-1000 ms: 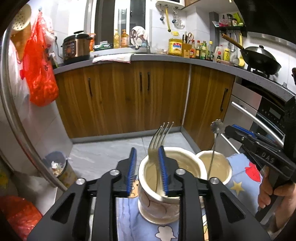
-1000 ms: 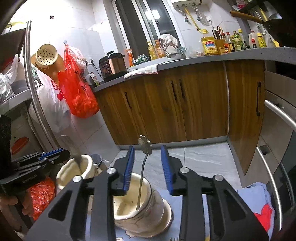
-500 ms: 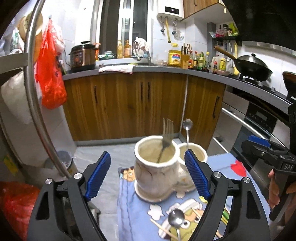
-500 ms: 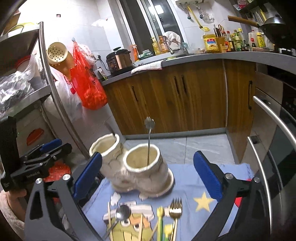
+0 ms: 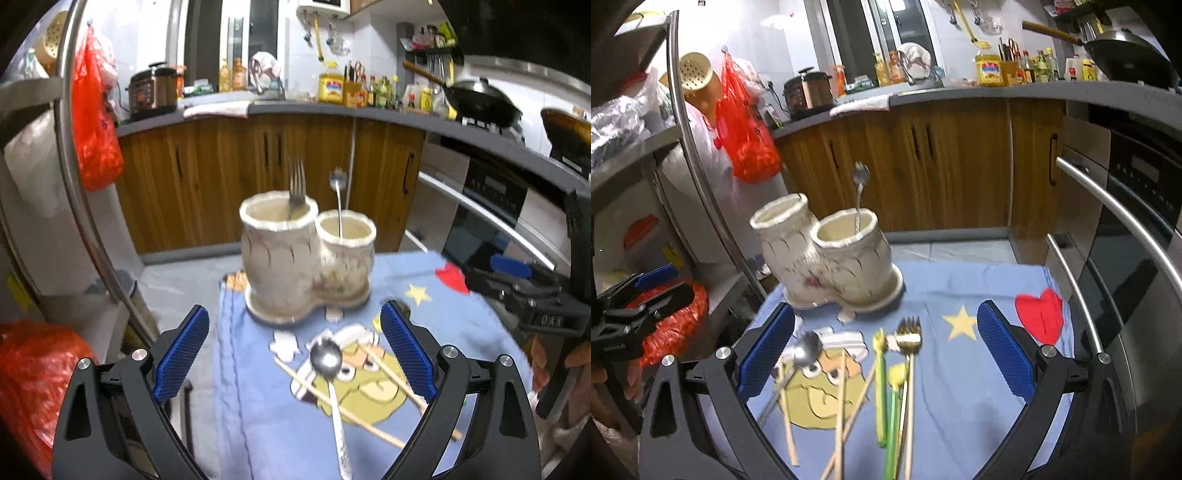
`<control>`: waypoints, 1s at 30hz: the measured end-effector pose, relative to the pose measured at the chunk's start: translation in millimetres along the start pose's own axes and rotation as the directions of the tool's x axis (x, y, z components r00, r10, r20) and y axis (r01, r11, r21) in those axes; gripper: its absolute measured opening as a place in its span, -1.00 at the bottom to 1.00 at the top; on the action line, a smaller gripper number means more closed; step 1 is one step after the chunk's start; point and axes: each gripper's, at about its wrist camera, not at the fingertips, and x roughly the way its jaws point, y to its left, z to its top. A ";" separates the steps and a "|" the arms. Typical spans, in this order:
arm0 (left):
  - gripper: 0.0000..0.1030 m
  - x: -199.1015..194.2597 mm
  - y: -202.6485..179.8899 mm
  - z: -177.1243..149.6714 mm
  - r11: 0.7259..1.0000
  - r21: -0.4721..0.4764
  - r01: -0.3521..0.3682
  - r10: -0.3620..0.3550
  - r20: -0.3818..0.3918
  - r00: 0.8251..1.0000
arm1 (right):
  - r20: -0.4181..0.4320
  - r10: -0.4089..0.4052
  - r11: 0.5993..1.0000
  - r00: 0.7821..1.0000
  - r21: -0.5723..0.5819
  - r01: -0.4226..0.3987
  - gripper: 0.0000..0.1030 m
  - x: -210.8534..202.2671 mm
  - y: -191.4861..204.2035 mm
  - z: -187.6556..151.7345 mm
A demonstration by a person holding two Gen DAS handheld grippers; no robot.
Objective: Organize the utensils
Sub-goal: 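Move both open tools back down toward the utensils on the cloth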
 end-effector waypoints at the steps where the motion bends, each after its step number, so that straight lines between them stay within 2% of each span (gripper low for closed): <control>1: 0.82 4.1 -1.3 -5.3 1.000 0.000 -0.002 0.002 -0.014 1.000 | -0.007 -0.013 1.000 1.000 0.003 0.013 0.90 3.2 -2.1 -3.4; 9: 0.82 48.0 -17.0 -47.2 1.000 0.008 0.009 -0.007 -0.149 0.989 | -0.067 -0.075 0.997 0.995 0.024 0.076 0.90 27.0 -16.2 -26.4; 13: 0.82 63.5 -23.8 -59.1 1.000 0.022 0.011 -0.007 -0.190 0.982 | -0.102 -0.081 0.996 0.991 0.024 0.083 0.90 36.8 -21.7 -35.6; 24: 0.80 79.0 -34.2 -69.6 0.999 0.034 0.036 -0.028 -0.213 0.977 | -0.148 -0.109 0.994 0.983 -0.024 0.107 0.90 54.3 -30.5 -48.5; 30: 0.79 81.8 -38.8 -72.6 0.996 0.064 0.058 -0.045 -0.195 0.980 | -0.136 -0.142 0.987 0.980 -0.092 0.130 0.89 58.9 -34.2 -47.5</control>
